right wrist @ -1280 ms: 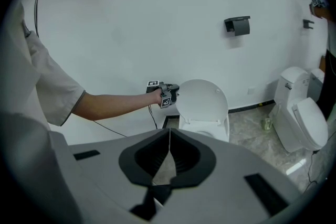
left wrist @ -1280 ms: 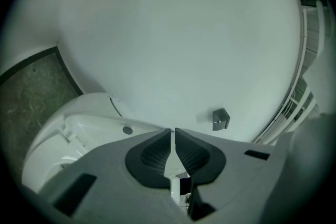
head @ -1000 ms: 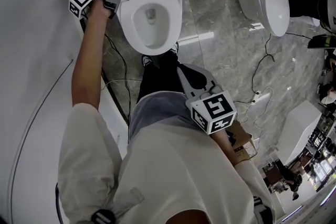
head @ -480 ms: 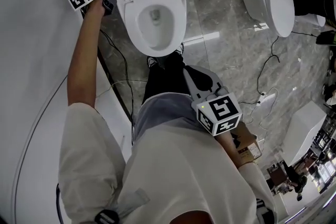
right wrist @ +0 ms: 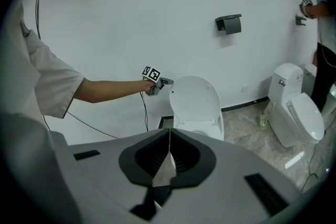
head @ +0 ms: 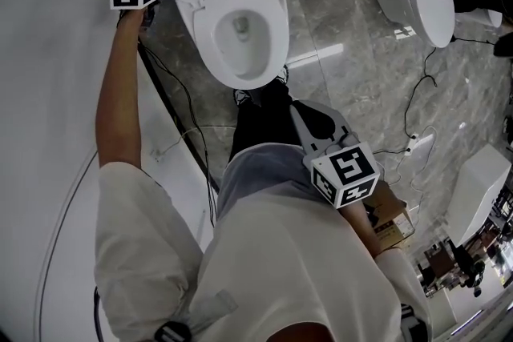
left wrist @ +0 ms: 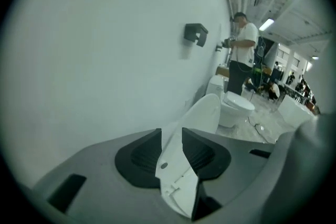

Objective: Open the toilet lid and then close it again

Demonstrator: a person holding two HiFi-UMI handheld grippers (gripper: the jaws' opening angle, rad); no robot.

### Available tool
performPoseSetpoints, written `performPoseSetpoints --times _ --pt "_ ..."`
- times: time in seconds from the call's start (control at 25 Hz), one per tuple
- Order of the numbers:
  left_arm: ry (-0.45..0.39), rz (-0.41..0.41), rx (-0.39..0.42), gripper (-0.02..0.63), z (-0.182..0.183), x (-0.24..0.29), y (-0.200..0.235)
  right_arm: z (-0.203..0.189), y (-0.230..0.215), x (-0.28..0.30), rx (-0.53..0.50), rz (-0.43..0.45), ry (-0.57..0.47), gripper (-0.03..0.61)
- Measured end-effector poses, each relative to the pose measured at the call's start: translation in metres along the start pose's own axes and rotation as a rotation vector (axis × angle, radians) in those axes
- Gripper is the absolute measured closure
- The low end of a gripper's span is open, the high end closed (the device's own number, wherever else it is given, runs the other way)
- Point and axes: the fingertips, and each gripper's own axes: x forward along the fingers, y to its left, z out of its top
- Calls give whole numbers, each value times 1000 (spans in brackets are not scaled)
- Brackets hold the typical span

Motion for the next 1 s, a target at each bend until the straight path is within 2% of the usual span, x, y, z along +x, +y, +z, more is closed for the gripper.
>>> performPoseSetpoints --times 0.16,0.24,0.6,0.8,1.0 --pt "90 -1 191 514 -4 12 -5 0 -1 1 8 -6 1 568" --pt "115 5 257 514 -6 16 -5 0 -3 2 7 -9 4 568" --pt "96 3 334 516 7 25 -13 4 -7 0 7 -15 5 568" --pt "135 27 467 537 6 28 -19 2 -4 0 -17 -23 4 568" --pt "153 40 444 543 5 29 -17 -1 -5 -3 -38 -27 7 568"
